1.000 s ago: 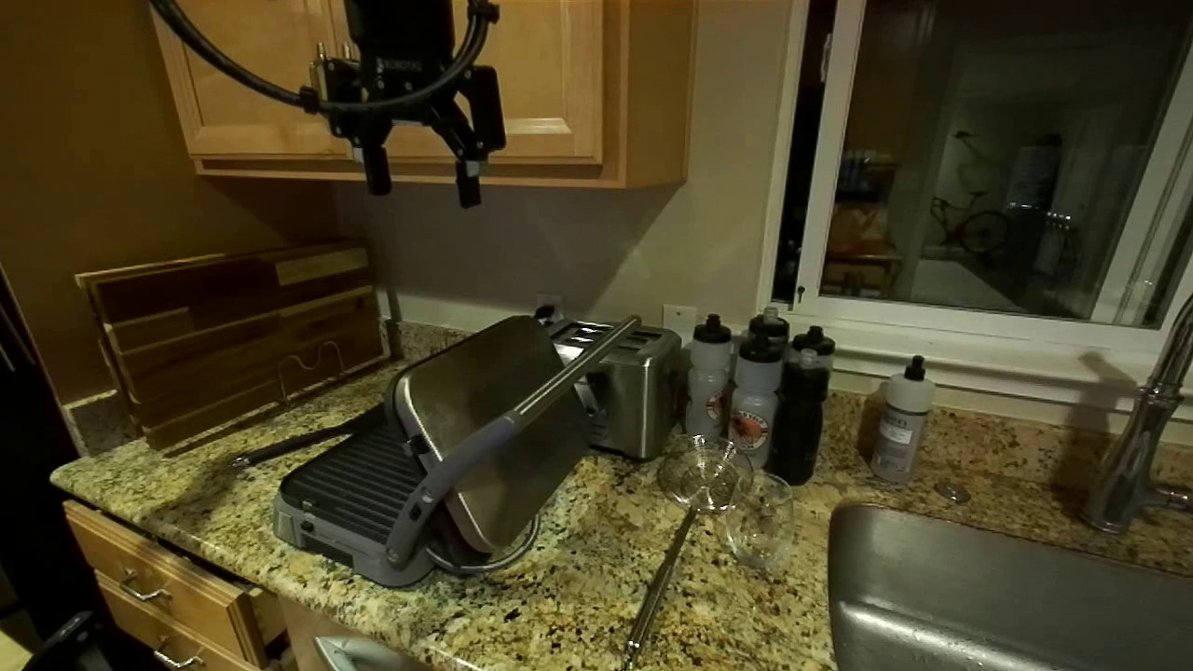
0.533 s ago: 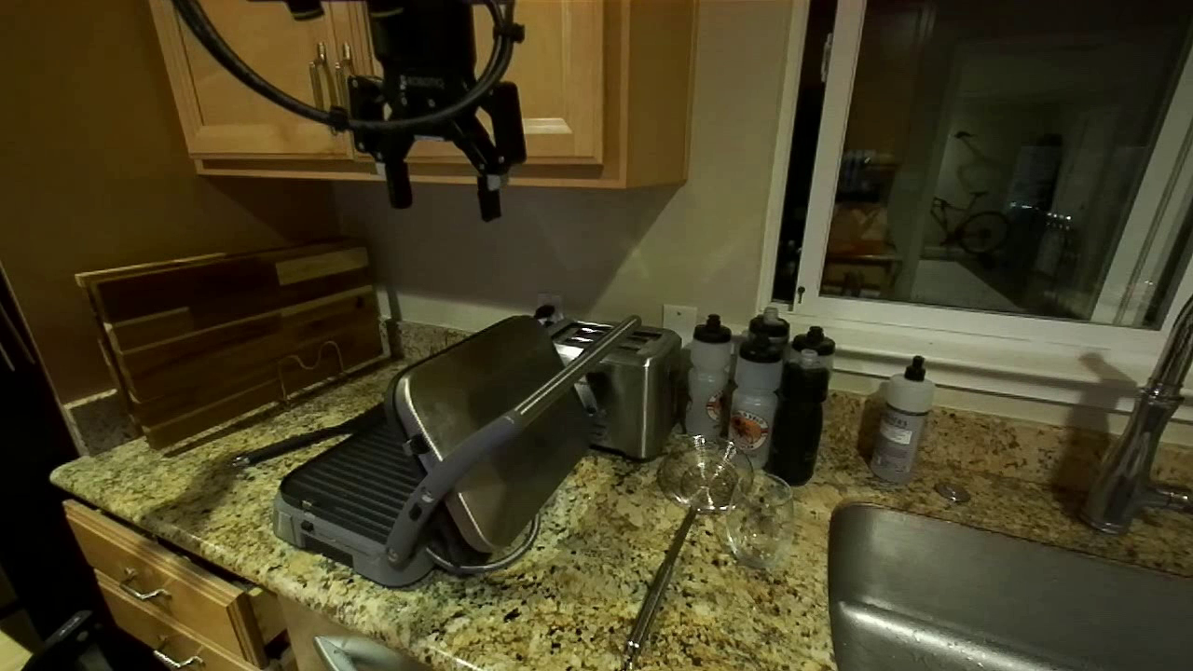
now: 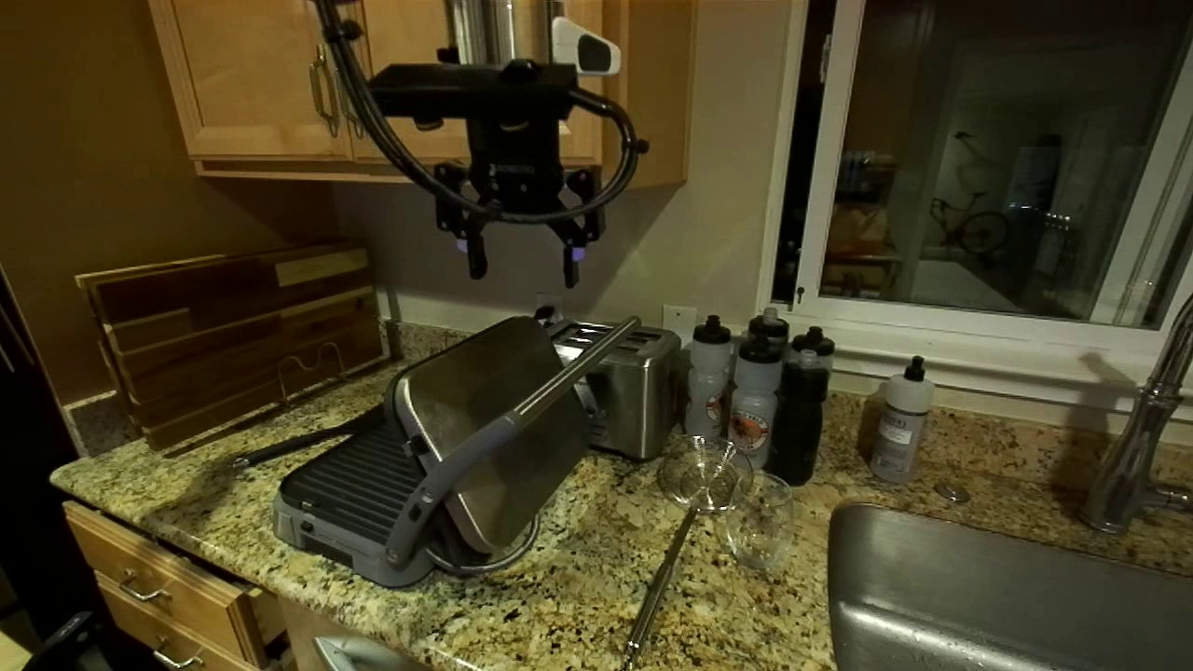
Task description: Close the toaster.
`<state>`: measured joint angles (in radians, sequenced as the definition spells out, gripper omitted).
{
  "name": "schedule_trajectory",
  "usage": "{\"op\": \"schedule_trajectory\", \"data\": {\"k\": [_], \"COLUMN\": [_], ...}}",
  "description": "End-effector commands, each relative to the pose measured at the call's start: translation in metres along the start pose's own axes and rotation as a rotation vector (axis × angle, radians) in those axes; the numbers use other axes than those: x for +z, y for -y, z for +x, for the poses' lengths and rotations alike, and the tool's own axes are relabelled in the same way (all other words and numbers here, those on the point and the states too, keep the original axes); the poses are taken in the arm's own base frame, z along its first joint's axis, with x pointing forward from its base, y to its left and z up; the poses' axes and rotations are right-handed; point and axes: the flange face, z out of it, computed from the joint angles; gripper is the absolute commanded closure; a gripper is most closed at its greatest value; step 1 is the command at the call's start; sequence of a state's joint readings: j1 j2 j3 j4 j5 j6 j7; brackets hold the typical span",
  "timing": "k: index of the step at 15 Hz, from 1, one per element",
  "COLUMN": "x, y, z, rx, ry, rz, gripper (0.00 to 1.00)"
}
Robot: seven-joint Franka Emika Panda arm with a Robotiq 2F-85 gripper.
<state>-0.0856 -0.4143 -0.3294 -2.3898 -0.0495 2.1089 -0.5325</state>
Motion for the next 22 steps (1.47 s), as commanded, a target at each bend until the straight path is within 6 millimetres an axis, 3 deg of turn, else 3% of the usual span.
{"op": "schedule_trajectory", "data": {"k": [1, 10, 11, 22], "x": [0.026, 0.087, 0.080, 0.090], "y": [-0.012, -0.013, -0.011, -0.015], "z": [0.013, 0.028, 0.030, 0.033], "rx": [-0.058, -0.078, -0.071, -0.068], "ry": [-0.005, 0.029, 0.043, 0.049], "rz": [-0.019, -0.025, -0.028, -0.026], "gripper": [0.00, 0.00, 0.00, 0.00]}}
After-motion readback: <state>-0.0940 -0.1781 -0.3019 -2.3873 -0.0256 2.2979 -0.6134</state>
